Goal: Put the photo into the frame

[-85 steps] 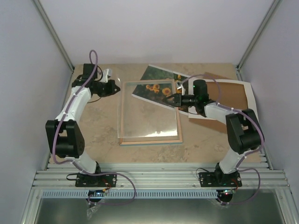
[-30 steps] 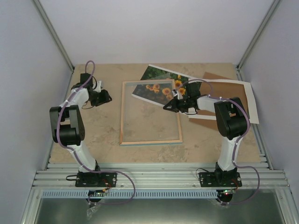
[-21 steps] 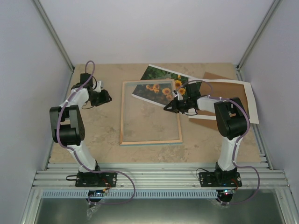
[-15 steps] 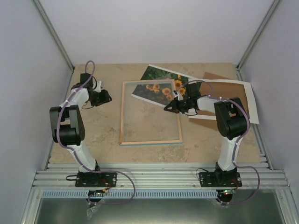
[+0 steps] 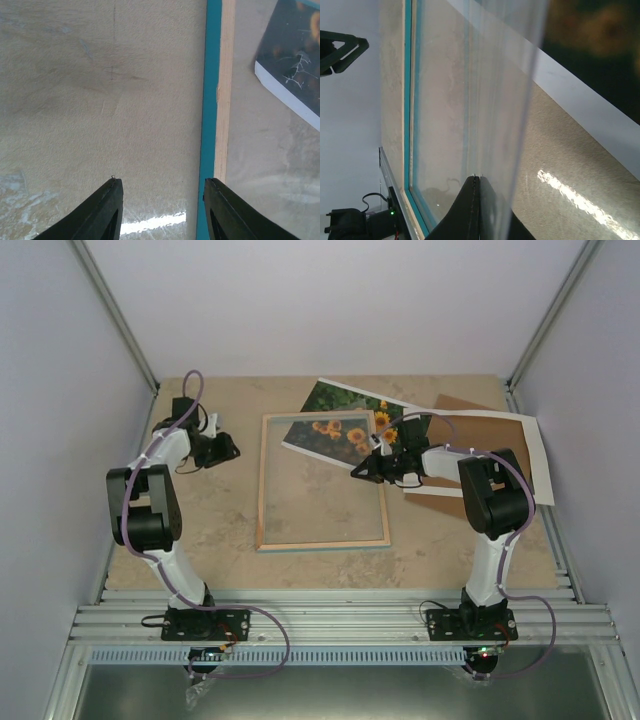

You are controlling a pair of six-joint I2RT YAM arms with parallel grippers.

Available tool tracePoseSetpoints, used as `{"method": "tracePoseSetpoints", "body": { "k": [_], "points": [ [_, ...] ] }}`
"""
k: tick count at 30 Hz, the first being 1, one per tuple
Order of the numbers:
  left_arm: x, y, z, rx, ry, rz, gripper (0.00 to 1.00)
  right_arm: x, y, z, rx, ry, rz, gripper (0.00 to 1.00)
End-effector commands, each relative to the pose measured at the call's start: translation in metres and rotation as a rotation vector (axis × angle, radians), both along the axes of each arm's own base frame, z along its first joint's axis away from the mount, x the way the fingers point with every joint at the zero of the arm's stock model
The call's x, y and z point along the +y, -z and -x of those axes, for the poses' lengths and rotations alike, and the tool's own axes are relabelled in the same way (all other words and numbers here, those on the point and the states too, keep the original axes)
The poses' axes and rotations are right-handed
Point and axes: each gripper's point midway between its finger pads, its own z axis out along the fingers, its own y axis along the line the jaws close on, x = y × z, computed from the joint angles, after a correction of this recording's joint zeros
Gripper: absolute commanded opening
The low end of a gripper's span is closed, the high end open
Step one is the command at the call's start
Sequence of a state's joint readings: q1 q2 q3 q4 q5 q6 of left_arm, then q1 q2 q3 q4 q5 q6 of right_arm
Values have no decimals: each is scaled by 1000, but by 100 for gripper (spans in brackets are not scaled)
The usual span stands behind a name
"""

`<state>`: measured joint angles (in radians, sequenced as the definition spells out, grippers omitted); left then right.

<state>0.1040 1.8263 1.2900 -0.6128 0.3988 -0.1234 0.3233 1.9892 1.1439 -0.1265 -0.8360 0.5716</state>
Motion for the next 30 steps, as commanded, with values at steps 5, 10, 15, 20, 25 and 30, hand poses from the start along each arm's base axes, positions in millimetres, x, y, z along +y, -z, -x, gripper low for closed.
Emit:
{"method": "tracePoseSetpoints", "body": {
  "k": [5,10,15,20,25,30],
  "points": [
    [-15,19,10,40,57,92,43,12,-15,-2,-63,-27,-57,1],
    [-26,26,16,55,83,147,41,12,-12,-3,-58,-22,-52,1],
    [-33,28,19,61,102,157,40,12,-13,-7,-64,-16,-19,18],
    [-33,28,19,58,101,156,40,15,-18,-10,-77,-16,22,43],
    [-32,26,19,52,98,150,40,16,-17,-13,-80,-7,103,54],
    [-31,24,18,48,92,144,40,15,-15,-15,-82,23,238,64]
  ]
}}
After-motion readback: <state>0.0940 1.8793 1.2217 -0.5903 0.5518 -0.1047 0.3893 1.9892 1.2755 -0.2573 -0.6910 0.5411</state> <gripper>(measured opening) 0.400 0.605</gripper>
